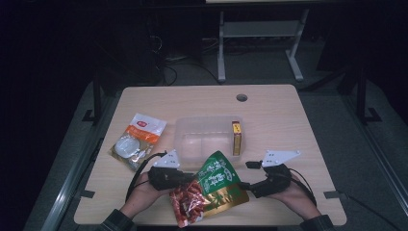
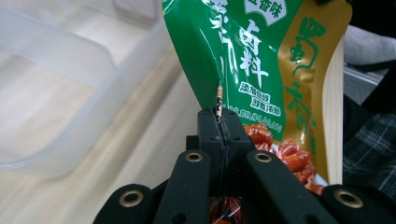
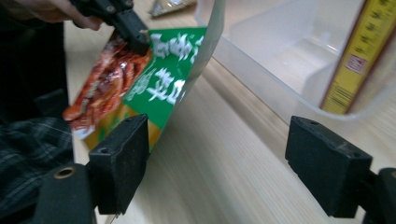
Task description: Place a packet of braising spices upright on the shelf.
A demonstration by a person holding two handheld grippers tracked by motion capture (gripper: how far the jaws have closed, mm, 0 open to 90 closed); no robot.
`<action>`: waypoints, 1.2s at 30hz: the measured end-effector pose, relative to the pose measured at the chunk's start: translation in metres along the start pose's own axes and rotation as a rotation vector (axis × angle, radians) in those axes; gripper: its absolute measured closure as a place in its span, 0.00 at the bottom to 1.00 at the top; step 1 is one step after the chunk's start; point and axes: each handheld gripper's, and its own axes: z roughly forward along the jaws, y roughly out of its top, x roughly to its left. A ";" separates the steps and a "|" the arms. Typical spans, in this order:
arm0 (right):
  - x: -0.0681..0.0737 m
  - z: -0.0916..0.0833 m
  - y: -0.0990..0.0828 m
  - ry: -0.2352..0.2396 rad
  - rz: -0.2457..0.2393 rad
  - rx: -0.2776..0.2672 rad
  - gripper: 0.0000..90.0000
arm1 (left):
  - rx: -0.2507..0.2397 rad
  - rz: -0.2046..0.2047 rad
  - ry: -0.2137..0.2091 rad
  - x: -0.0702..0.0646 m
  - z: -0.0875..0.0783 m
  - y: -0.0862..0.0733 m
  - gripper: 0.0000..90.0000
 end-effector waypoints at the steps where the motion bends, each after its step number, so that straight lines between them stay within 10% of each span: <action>1: 0.001 0.001 0.001 0.010 0.002 -0.010 0.22 | -0.010 0.001 0.007 0.001 -0.003 0.000 1.00; 13: 0.007 0.010 0.010 0.059 -0.008 -0.044 0.20 | -0.225 -0.066 0.111 0.013 -0.042 0.016 1.00; 21: 0.012 0.038 0.033 0.079 -0.013 -0.095 0.29 | -0.287 -0.078 0.118 0.011 -0.043 0.020 1.00; 36: 0.010 0.045 0.052 0.138 0.037 -0.218 0.92 | -0.327 -0.103 0.107 0.008 -0.042 0.016 0.99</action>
